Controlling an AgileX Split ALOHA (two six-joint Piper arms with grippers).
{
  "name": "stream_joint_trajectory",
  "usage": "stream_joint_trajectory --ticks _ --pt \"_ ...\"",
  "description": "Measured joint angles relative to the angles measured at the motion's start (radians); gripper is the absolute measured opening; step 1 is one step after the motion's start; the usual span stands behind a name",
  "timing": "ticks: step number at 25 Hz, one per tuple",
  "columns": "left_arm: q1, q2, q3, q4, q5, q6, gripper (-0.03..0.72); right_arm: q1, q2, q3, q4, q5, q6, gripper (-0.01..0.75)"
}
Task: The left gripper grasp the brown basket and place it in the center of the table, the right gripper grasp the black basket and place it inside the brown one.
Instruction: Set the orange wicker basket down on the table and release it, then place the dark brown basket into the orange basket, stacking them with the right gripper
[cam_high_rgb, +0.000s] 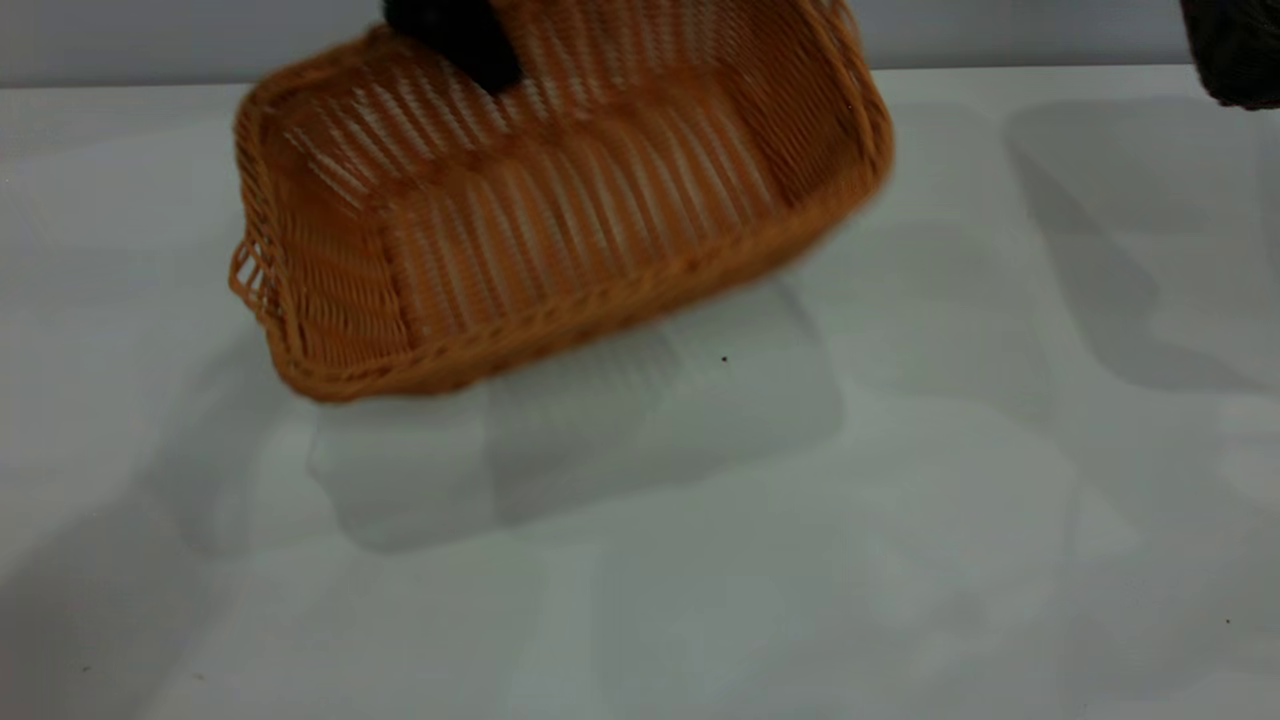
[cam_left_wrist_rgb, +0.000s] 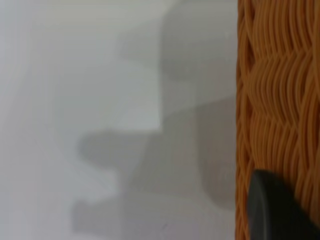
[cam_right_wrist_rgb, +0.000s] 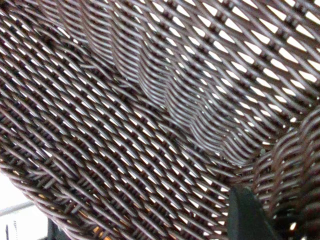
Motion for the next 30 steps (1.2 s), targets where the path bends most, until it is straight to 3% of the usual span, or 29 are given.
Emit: stream_joint_trajectory --ticks 10,13,16,23,26,30 --pt "-0.187 0.067 0.0 0.048 -0.084 0.071 0.102 -0.014 -0.008 -0.029 -0.107 0.04 0.04 0.206" --pt "-0.218 0.073 0.0 0.103 -0.091 0.073 0.179 -0.014 -0.008 -0.029 -0.108 0.051 0.044 0.206" --pt "-0.235 0.082 -0.002 0.118 -0.121 0.069 0.303 -0.014 -0.008 -0.03 -0.11 0.052 0.047 0.206" --pt "-0.241 0.068 -0.005 0.144 -0.255 -0.144 0.519 -0.007 -0.011 -0.03 -0.113 0.058 0.047 0.206" --pt "-0.215 0.016 -0.005 0.174 -0.288 -0.325 0.54 0.031 -0.036 -0.04 -0.139 0.051 0.068 0.205" --pt "-0.115 -0.07 -0.008 0.195 -0.215 -0.567 0.542 0.138 -0.075 -0.098 -0.302 0.04 0.193 0.205"
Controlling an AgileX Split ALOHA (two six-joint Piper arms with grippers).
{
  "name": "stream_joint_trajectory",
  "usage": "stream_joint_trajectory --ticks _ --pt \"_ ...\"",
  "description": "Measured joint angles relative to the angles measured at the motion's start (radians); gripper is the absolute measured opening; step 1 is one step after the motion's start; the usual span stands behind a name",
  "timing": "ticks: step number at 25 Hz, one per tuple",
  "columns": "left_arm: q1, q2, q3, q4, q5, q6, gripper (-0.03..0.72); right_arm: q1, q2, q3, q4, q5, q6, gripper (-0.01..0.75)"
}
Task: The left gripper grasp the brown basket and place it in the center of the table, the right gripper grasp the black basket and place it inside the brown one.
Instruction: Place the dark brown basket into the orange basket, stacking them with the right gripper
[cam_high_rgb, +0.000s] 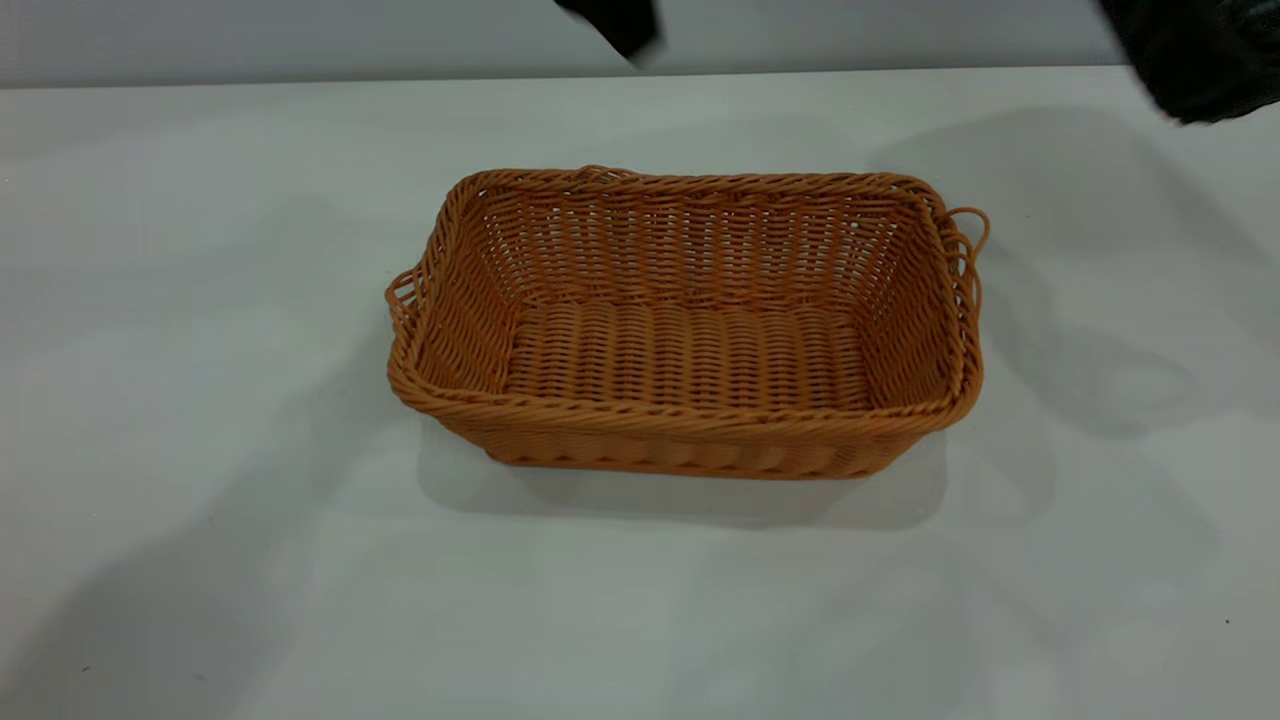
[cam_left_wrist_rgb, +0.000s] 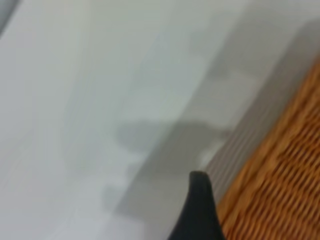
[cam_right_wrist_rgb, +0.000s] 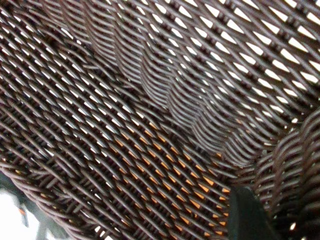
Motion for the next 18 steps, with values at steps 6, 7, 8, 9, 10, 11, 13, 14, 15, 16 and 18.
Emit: stream_joint_trajectory --ticks 6,7,8,9,10,11,13,14,15,16,18 --pt "0.205 -0.047 0.0 0.009 0.092 -0.143 0.542 0.231 -0.004 -0.11 -0.347 -0.012 0.298 0.205" --pt "0.24 -0.046 0.0 0.012 0.095 -0.158 0.542 0.266 -0.004 -0.126 -0.39 -0.012 0.34 0.205" --pt "0.261 -0.045 0.0 0.014 0.097 -0.167 0.542 0.307 -0.004 -0.142 -0.419 -0.012 0.376 0.205" --pt "0.281 -0.045 0.0 0.015 0.1 -0.173 0.542 0.348 -0.004 -0.155 -0.451 -0.015 0.4 0.205" --pt "0.296 -0.045 0.0 0.015 0.102 -0.176 0.542 0.381 -0.004 -0.173 -0.475 -0.02 0.423 0.205" --pt "0.306 -0.045 0.0 0.015 0.102 -0.178 0.542 0.42 -0.004 -0.191 -0.49 -0.022 0.442 0.204" --pt "0.317 -0.045 0.0 0.016 0.102 -0.18 0.542 0.492 0.006 -0.229 -0.516 -0.021 0.471 0.205" --pt "0.318 -0.045 0.0 0.016 0.104 -0.18 0.542 0.52 0.012 -0.251 -0.528 -0.018 0.481 0.205" --pt "0.318 -0.045 0.0 0.016 0.105 -0.18 0.542 0.551 0.025 -0.273 -0.536 -0.013 0.485 0.205" --pt "0.318 -0.045 0.0 0.016 0.107 -0.179 0.542 0.58 0.041 -0.29 -0.551 -0.006 0.487 0.205" --pt "0.318 -0.045 0.0 0.015 0.108 -0.179 0.543 0.627 0.078 -0.329 -0.58 0.012 0.488 0.205"
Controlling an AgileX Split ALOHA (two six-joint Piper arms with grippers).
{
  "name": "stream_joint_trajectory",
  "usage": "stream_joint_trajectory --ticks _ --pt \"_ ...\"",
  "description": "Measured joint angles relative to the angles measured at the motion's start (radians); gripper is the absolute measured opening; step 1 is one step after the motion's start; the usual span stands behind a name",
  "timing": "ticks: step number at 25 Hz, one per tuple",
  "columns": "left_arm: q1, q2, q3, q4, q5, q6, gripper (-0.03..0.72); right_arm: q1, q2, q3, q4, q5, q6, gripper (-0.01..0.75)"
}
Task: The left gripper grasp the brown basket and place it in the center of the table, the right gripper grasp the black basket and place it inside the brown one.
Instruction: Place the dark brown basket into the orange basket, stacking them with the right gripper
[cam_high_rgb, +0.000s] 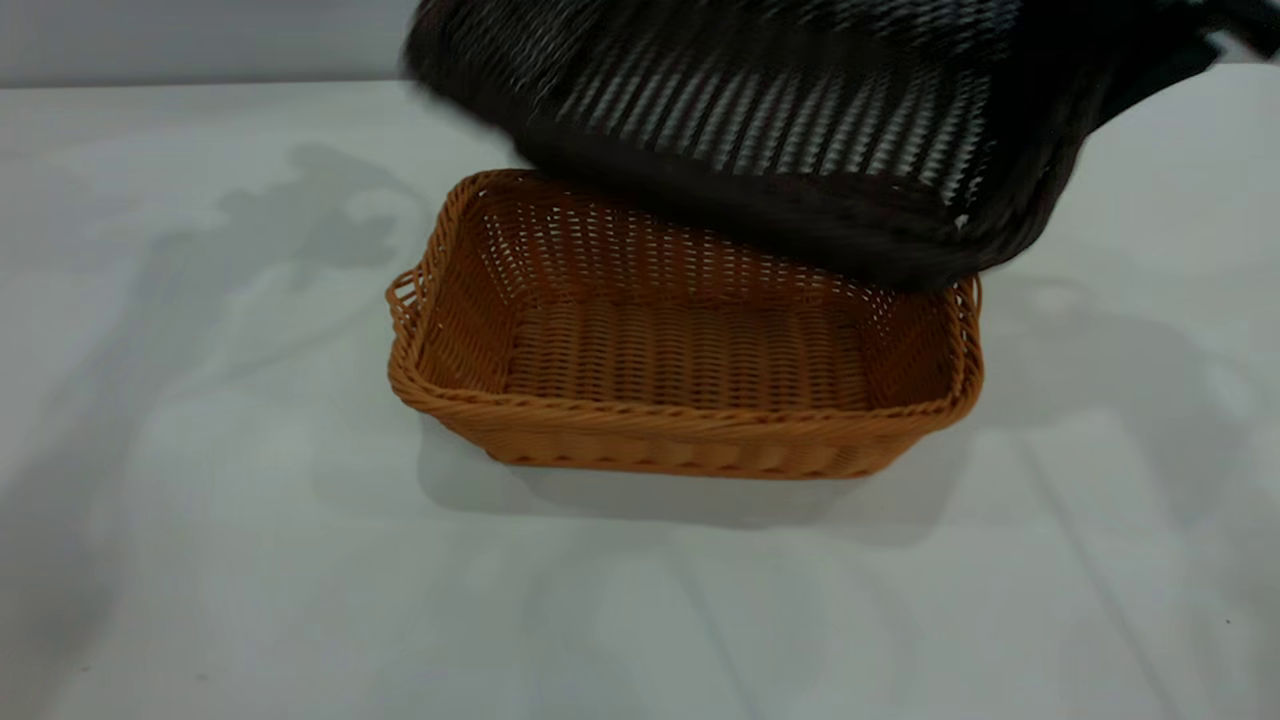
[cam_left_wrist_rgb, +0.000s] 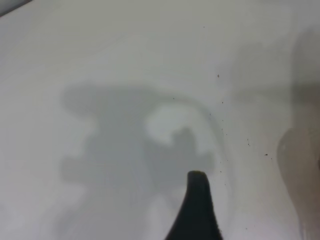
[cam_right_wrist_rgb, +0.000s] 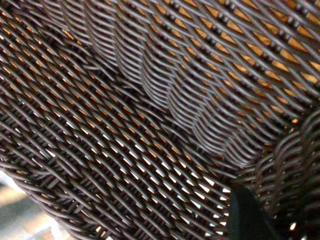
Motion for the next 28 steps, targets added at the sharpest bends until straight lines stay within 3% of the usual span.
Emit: stream_joint_trajectory --ticks 8,20,28 --pt "0.0 0.0 0.0 0.0 0.001 0.002 0.543 0.067 0.079 -0.062 -0.07 0.075 -0.022 0.205" --pt "0.0 0.0 0.0 -0.001 0.001 0.001 0.543 0.069 0.134 -0.064 -0.073 0.042 -0.065 0.205" --pt "0.0 0.0 0.0 -0.001 0.0 0.001 0.543 0.125 0.189 -0.071 -0.042 0.017 -0.092 0.205"
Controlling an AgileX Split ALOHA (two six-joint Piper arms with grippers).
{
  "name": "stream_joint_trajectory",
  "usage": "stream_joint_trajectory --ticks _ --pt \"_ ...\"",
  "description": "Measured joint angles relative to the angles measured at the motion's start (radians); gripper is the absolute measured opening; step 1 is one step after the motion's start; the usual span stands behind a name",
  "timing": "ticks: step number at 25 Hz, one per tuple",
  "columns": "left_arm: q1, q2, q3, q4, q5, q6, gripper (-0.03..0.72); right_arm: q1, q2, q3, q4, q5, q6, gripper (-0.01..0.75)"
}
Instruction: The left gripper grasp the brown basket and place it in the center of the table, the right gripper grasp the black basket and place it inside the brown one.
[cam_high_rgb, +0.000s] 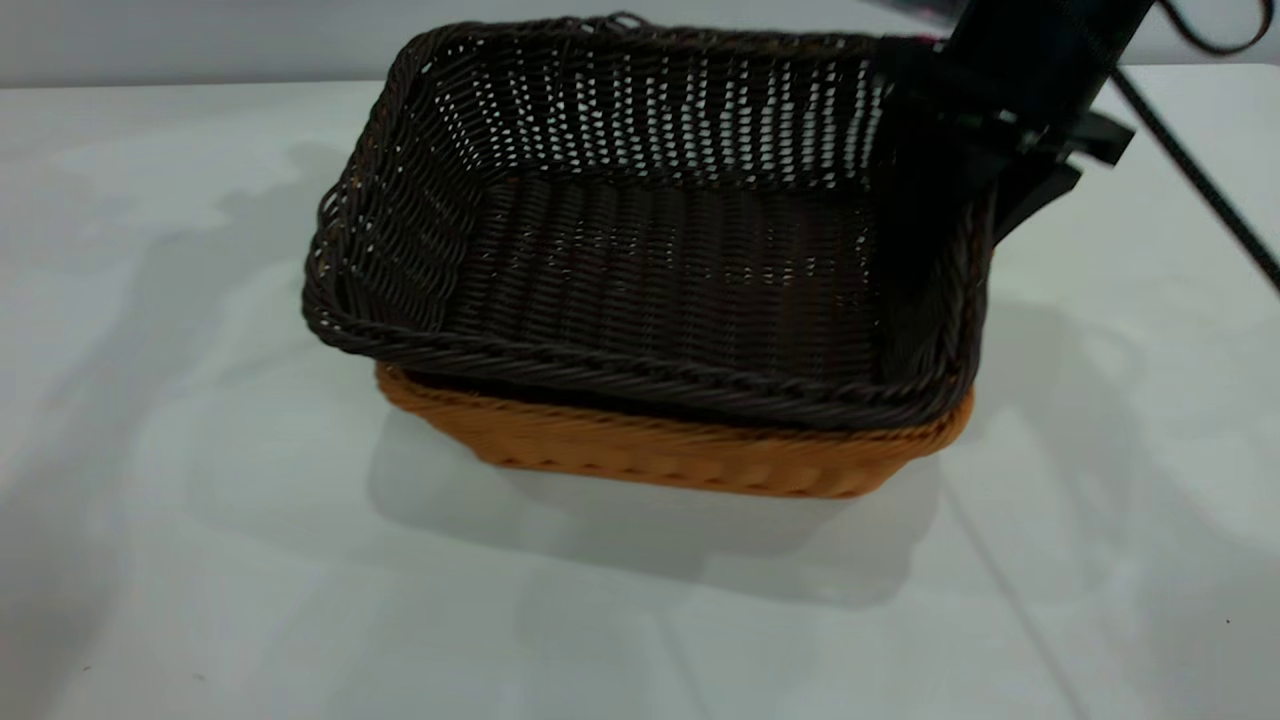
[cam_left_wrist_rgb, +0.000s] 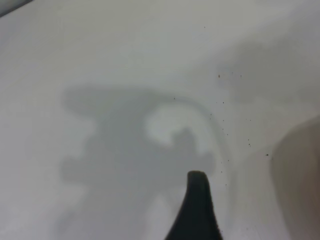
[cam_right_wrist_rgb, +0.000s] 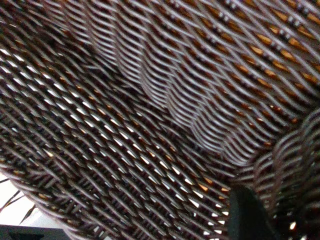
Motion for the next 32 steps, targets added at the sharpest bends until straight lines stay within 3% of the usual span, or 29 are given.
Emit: stream_joint_trajectory --ticks 11,13,17,21,27,32 --pt "0.0 0.0 0.0 0.0 0.001 -0.001 0.543 0.001 0.038 -0.001 -0.004 -0.075 0.023 0.237" --pt "0.0 0.0 0.0 0.0 0.001 -0.001 0.543 0.001 0.038 -0.001 0.0 -0.077 0.023 0.304" --pt "0.0 0.0 0.0 0.0 0.001 0.001 0.543 0.001 0.035 -0.001 -0.009 -0.081 0.02 0.528" --pt "0.0 -0.014 0.0 0.0 0.0 0.013 0.543 0.001 -0.007 -0.017 -0.076 -0.075 0.04 0.649" --pt "0.0 -0.155 0.0 0.003 0.039 0.016 0.544 0.001 -0.202 -0.103 -0.201 -0.036 0.122 0.655" --pt "0.0 -0.348 0.0 0.01 0.154 0.017 0.544 0.001 -0.479 -0.119 -0.21 -0.012 0.137 0.61"
